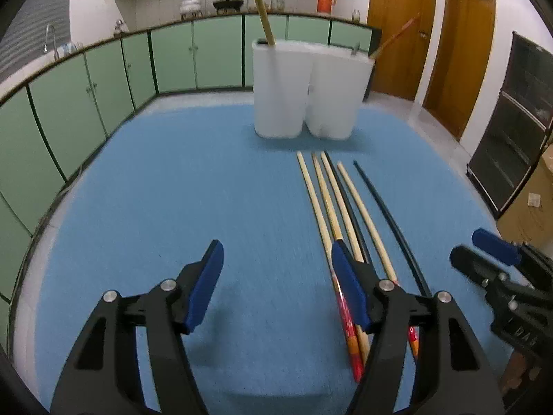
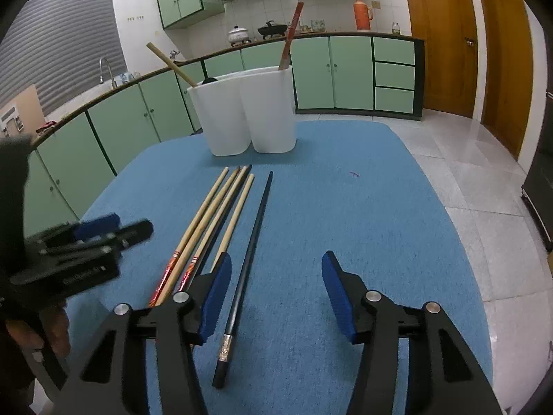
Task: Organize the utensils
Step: 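Move both tools back over the remaining chopsticks on the mat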
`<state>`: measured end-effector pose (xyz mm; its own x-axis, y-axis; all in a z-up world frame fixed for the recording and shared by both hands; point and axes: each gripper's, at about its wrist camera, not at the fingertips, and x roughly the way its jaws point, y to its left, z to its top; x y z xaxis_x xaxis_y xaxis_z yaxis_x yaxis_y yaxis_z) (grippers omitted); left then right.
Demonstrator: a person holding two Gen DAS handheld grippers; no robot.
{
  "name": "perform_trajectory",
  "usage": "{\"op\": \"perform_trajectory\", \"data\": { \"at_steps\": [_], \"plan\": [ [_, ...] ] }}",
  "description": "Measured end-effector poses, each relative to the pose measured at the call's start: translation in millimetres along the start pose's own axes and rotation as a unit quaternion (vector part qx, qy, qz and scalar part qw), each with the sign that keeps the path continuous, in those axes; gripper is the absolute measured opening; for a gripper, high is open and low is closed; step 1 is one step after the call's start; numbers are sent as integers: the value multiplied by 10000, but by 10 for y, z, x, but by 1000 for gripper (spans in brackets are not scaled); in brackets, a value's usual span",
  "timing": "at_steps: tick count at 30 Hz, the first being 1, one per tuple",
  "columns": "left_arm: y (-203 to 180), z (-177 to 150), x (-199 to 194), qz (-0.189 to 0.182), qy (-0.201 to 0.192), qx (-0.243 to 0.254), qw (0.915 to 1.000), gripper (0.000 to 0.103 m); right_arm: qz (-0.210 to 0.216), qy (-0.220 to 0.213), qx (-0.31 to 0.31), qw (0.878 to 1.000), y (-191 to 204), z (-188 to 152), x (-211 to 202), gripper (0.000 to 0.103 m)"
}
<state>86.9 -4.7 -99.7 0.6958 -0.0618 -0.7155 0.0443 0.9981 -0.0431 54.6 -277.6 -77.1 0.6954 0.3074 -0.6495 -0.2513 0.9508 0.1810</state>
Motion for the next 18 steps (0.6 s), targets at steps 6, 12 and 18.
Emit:
{"op": "perform_trajectory", "data": {
  "at_steps": [6, 12, 18],
  "plan": [
    [-48, -58, 98, -169, 257, -15, 9995, 59, -11, 21, 31, 10000, -64, -13, -8, 52],
    [-124, -61, 194, -251, 443, -16, 9987, 55, -28, 41, 67, 10000, -107, 7, 22, 52],
    [-174, -26, 248, -225, 497, 13, 9985, 55, -21, 62, 77, 9999, -118, 11, 37, 52]
  ]
}}
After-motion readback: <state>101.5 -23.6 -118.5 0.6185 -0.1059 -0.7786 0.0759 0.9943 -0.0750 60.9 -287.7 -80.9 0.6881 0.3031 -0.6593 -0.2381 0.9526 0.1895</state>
